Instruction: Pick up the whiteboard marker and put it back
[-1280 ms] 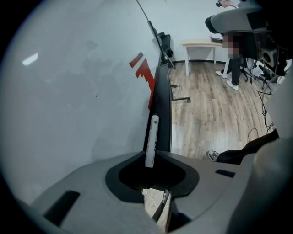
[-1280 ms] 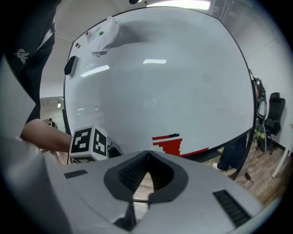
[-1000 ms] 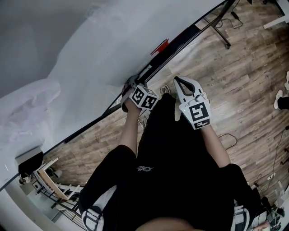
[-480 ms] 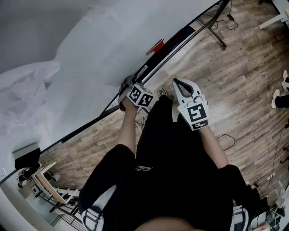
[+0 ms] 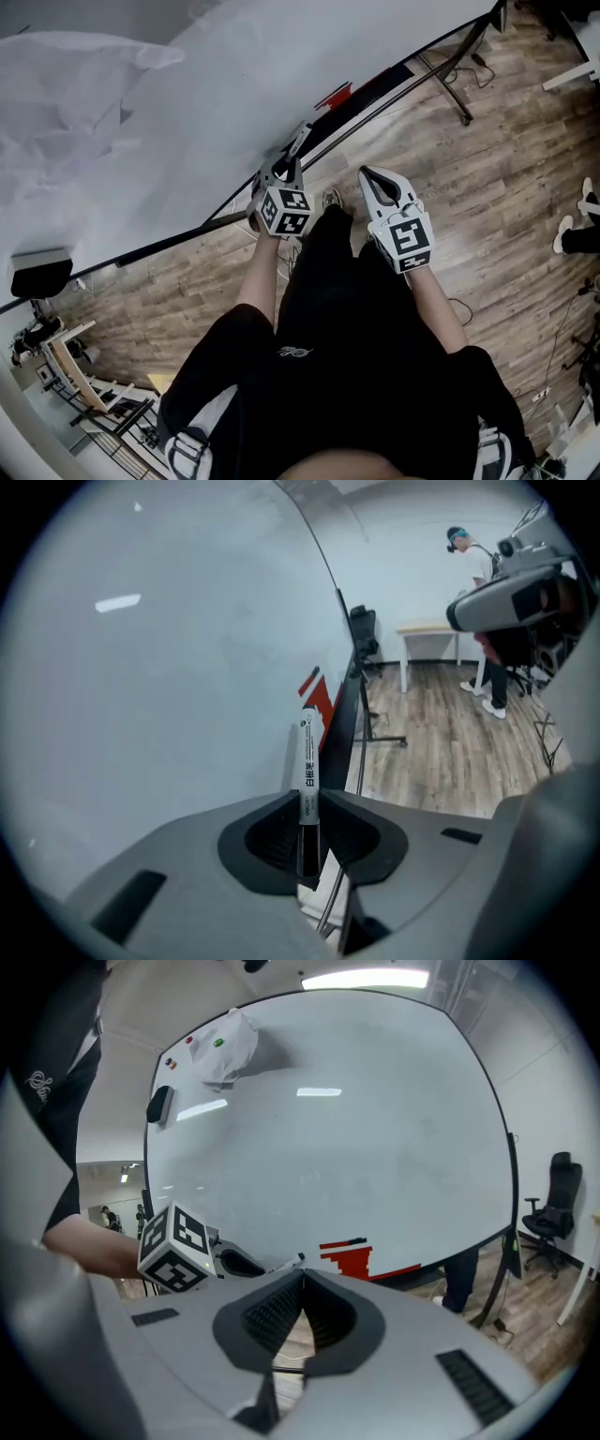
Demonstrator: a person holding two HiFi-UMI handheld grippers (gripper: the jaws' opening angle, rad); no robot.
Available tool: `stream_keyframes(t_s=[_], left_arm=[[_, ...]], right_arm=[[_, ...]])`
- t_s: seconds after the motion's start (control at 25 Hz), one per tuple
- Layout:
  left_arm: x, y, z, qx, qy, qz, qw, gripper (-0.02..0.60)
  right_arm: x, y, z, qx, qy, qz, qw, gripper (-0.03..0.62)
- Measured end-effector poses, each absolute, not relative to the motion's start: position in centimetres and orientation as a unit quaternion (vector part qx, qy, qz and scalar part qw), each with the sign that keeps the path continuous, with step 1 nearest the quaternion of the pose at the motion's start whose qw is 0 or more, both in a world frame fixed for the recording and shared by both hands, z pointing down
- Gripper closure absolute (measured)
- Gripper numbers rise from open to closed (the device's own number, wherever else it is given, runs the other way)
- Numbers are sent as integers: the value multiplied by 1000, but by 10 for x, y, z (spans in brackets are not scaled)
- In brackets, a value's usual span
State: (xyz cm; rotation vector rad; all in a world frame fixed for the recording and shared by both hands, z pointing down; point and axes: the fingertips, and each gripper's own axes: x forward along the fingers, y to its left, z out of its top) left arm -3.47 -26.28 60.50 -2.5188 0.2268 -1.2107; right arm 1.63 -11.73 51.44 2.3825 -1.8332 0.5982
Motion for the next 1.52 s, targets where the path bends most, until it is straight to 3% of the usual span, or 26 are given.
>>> stream_keyframes(t_s=[0.48, 0.76, 0.88, 1.0, 1.2, 1.52], left_arm=[[-86, -202, 497, -953, 201, -218, 64, 515], [-120, -164, 451, -978, 180, -108, 17, 515], [-125, -147, 442, -984, 149, -89, 34, 515], [-124, -131, 431, -991, 115, -59, 30, 515], [-125, -119, 424, -997, 72, -35, 14, 515], [-131, -105, 422, -1000, 0, -16, 8, 515]], right_arm=[[-46, -121, 457, 713, -689, 128, 28, 591], [-75, -107, 418, 677, -725, 116, -57, 589], [-88, -107, 411, 657, -741, 119, -66, 587], [-100, -108, 409, 643, -751, 132, -72, 484], [-109, -112, 403, 646, -743, 146, -101, 480], [-122, -112, 405, 682, -714, 144, -73, 480]])
